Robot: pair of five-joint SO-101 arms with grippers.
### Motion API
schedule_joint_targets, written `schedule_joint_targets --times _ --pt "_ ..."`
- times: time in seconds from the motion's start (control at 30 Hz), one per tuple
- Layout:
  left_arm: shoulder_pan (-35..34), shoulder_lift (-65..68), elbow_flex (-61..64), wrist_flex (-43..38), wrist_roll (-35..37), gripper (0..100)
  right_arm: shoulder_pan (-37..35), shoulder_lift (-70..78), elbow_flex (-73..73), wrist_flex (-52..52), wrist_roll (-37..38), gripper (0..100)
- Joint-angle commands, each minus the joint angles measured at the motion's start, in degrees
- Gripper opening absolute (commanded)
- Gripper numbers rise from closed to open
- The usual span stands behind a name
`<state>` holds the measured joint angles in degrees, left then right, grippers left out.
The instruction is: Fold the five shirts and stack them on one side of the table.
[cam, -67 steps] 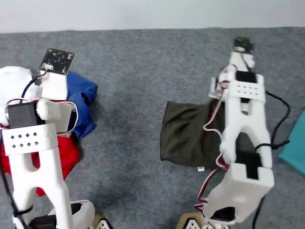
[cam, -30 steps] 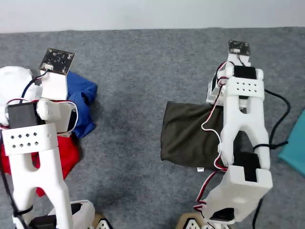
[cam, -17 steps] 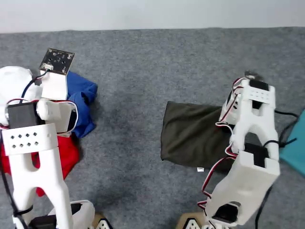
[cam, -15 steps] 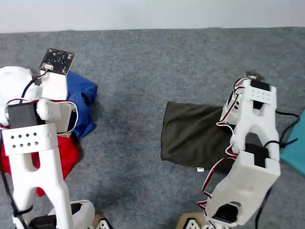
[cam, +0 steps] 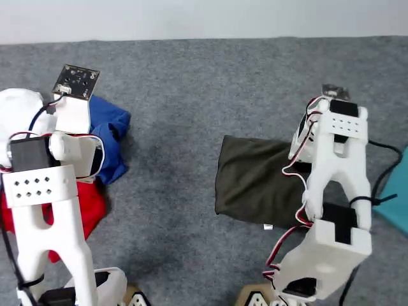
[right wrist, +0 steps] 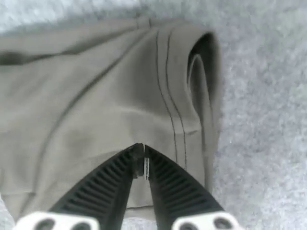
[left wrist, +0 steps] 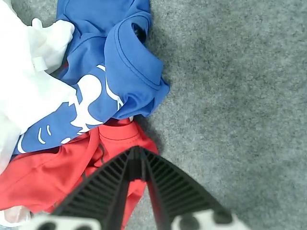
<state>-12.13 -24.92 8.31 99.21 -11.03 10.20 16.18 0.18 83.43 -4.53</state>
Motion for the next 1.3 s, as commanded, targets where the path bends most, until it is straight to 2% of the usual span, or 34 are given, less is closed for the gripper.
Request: schedule_joint_targets --times 0.0,0.3,0.57,0.7,0.97,1.13,1.27 --pt "-0.1 -1.6 -0.3 -0.8 0.4 0 2.9 2.3 0.5 0.2 0.1 1.0" --pt "-0.1 -1.6 -0.3 -0.5 0.4 0 10.2 3.1 0.6 2.3 6.9 1.0" --pt "0.0 -1.6 -0.3 -0.6 0.4 0 9.1 -6.7 0.3 5.6 7.8 1.0" --pt "0.0 -1.6 -0.3 -0.8 0.4 0 5.8 -9.2 0.8 7.3 7.7 1.0" --pt "0.0 -1.6 -0.3 -0.8 0.4 0 2.5 -9.1 14.0 0.2 7.6 1.0" --pt "0.0 -1.6 -0.3 -0.8 0.4 0 4.8 -9.1 22.0 -5.0 7.8 1.0" --pt "0.0 -1.6 -0.3 -0.6 0.4 0 7.4 -10.2 22.2 -5.1 7.9 1.0"
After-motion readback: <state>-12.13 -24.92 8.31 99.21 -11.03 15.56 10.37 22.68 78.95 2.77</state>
